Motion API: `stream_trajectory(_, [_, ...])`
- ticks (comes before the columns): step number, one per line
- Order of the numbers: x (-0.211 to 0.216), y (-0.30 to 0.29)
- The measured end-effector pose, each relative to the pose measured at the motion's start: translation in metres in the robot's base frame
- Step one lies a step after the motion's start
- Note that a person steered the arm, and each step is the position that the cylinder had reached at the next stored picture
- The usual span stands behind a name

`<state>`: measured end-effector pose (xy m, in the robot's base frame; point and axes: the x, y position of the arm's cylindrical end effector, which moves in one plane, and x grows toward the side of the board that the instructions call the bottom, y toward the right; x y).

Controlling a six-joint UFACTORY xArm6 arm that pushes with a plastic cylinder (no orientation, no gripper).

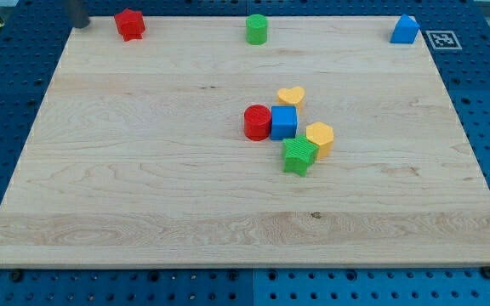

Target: Slightly move the red star diagonally to the green circle

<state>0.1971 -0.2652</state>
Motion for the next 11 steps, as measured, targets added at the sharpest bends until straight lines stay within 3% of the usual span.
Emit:
stream_trajectory(3, [-0.006, 0.076])
stream_trajectory(5, [-0.003, 0.083])
stream_trajectory(9, [0.058, 0.075])
stream_trajectory(11, [0.104, 0.12])
